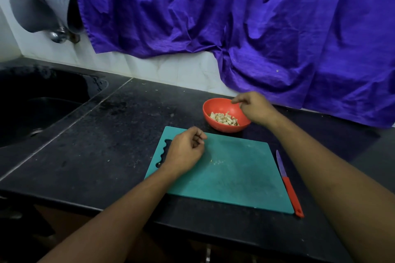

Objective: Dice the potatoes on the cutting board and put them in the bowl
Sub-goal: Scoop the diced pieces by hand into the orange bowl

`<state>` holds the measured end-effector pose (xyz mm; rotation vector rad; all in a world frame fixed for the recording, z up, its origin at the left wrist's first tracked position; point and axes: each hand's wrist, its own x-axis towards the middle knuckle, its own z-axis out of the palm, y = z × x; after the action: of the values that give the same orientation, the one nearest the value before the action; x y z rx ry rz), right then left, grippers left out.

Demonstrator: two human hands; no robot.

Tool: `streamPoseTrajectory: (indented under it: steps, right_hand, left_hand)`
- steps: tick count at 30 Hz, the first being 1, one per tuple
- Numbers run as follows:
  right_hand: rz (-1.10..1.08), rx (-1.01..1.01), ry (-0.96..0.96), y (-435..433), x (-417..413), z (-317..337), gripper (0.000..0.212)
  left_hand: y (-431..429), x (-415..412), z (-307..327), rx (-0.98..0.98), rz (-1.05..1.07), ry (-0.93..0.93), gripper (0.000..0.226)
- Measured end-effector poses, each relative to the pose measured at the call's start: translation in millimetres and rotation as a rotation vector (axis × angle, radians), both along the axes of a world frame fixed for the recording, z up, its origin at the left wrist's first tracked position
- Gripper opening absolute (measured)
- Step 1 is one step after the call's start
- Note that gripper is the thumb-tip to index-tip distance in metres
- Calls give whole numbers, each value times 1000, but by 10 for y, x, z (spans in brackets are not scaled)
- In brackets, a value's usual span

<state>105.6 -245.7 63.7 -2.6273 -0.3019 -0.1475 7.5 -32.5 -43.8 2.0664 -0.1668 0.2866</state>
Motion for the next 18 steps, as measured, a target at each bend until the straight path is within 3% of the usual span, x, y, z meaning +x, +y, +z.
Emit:
streamPoseTrajectory:
  steps: [2, 5, 8, 12, 18]
  right_hand:
    - [-21, 83, -115, -6, -67, 38, 32]
    - [46, 196, -121, 26, -294, 71, 19]
    - [148, 247, 74, 158, -591, -26, 14]
    - [291, 71, 388, 301, -830, -401, 14]
    - [234, 21, 404, 356, -827, -600, 8]
  left_hand:
    - [5, 2, -3, 4, 0, 1, 18]
    - [1, 13, -12, -5, -6, -3, 19]
    - [6, 17, -20, -13, 1, -9, 20]
    - [8, 21, -36, -16, -2, -15, 20]
    - [8, 35, -42, -25, 4, -19, 21]
